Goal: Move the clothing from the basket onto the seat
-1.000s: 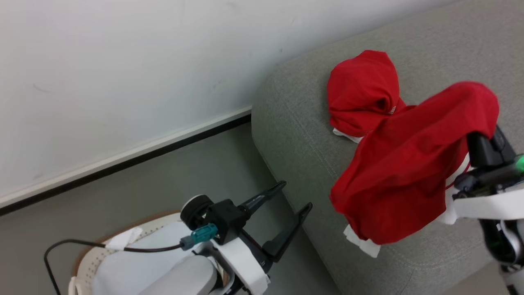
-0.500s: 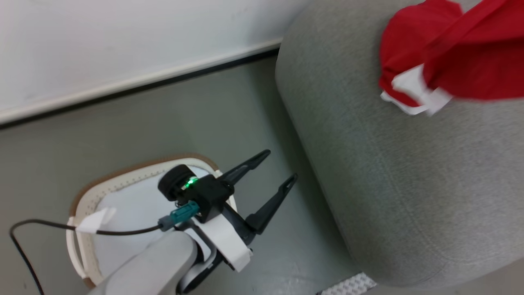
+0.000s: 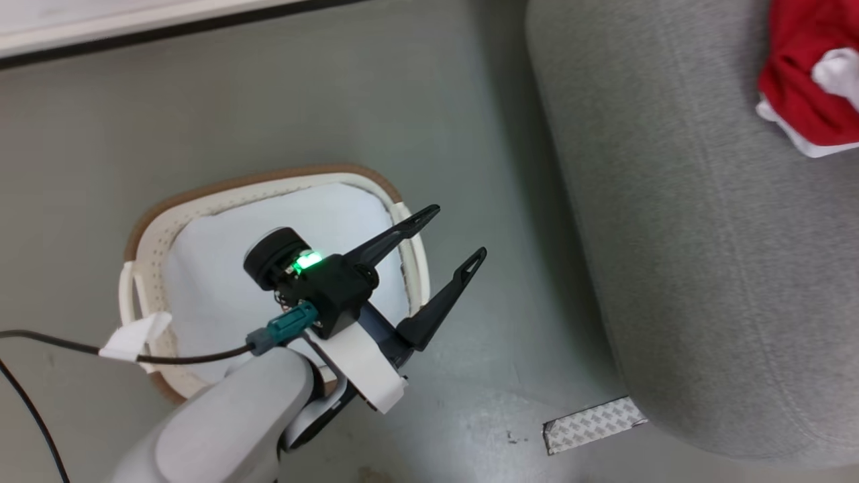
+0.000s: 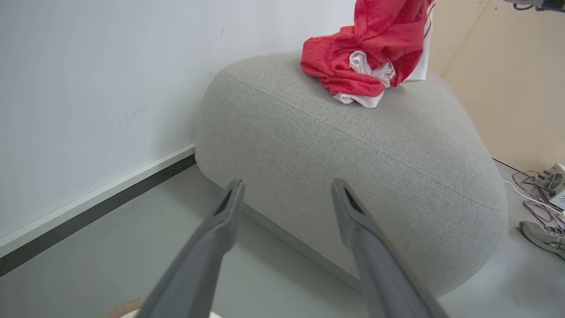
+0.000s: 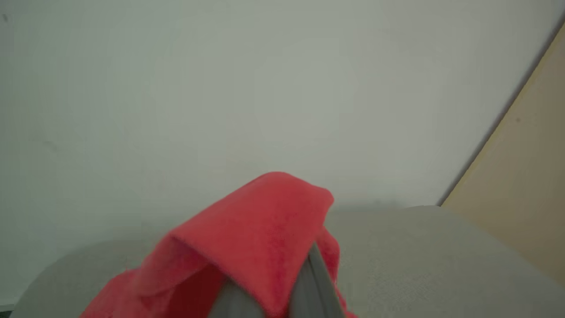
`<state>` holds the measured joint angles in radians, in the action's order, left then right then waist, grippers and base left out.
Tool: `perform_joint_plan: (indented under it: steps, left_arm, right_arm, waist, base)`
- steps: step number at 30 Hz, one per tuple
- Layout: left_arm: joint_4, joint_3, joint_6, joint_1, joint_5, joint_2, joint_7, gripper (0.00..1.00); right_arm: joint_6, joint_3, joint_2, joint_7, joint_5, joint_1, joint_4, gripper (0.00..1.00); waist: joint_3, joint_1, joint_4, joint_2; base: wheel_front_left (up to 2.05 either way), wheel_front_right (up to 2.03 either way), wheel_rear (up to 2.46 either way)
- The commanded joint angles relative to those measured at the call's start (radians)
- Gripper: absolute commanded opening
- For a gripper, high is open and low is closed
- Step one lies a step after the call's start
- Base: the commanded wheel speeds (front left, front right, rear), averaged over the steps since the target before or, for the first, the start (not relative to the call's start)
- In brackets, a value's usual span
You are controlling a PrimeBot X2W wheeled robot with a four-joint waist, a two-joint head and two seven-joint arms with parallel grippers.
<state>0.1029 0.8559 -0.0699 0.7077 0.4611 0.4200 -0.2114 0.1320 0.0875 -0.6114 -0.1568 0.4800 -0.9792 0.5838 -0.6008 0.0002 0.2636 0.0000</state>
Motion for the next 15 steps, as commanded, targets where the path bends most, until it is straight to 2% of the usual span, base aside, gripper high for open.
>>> perform_joint_plan:
  steps: [1,9,10,11,14,15]
  left_arm:
    - [0.0,0.0,-0.001,0.011,-0.004,0.002,-0.003,1.0]
    - [0.027,0.001,-0.004,0.017,0.002,-0.01,-0.022,1.0]
    - [0.03,0.001,-0.004,0.017,0.004,-0.011,-0.025,1.0]
    - [0.034,0.0,-0.004,0.016,0.006,-0.013,-0.024,1.0]
    - [0.042,-0.001,-0.003,0.013,0.01,-0.017,-0.031,1.0]
    - [0.045,-0.001,-0.003,0.011,0.011,-0.018,-0.032,1.0]
  right_arm:
    - [-0.003,-0.021,0.007,0.017,-0.02,-0.017,0.034,0.0]
    - [-0.003,-0.143,0.021,0.202,-0.016,-0.032,0.207,0.0]
    - [-0.003,-0.161,0.023,0.234,-0.007,-0.03,0.218,0.07]
    - [-0.003,-0.177,0.025,0.26,0.004,-0.03,0.224,0.29]
    - [-0.003,-0.219,0.018,0.307,0.042,-0.031,0.232,0.55]
    - [-0.003,-0.23,0.015,0.311,0.048,-0.029,0.23,0.91]
  waist:
    - [-0.03,-0.0002,-0.03,0.0]
    - [-0.029,-0.0002,-0.057,0.0]
    - [-0.025,-0.0002,-0.058,0.0]
    - [-0.021,-0.0002,-0.058,0.0]
    - [-0.007,-0.0002,-0.056,0.0]
    - [0.0,-0.0002,-0.054,0.0]
  base:
    - [0.0,0.0,0.0]
    - [0.0,0.0,0.0]
    - [0.0,0.0,0.0]
    - [0.0,0.0,0.0]
    - [0.0,0.0,0.0]
    - [0.0,0.0,0.0]
